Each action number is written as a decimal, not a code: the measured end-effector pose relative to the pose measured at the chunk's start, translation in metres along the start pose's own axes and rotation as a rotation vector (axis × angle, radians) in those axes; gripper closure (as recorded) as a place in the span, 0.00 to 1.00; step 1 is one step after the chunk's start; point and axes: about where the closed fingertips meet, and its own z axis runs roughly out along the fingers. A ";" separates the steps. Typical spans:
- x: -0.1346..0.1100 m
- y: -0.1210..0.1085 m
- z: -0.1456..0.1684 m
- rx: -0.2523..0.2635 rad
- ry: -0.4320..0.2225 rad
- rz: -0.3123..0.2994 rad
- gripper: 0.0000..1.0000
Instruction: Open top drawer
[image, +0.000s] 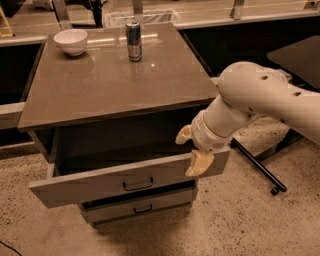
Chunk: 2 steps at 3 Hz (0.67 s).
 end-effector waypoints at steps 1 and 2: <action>0.009 -0.031 -0.001 0.044 -0.001 0.004 0.56; 0.022 -0.060 0.020 0.055 0.000 0.021 0.79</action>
Offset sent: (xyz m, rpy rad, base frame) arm 0.1093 0.0025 -0.0491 0.0202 -0.0339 -0.0656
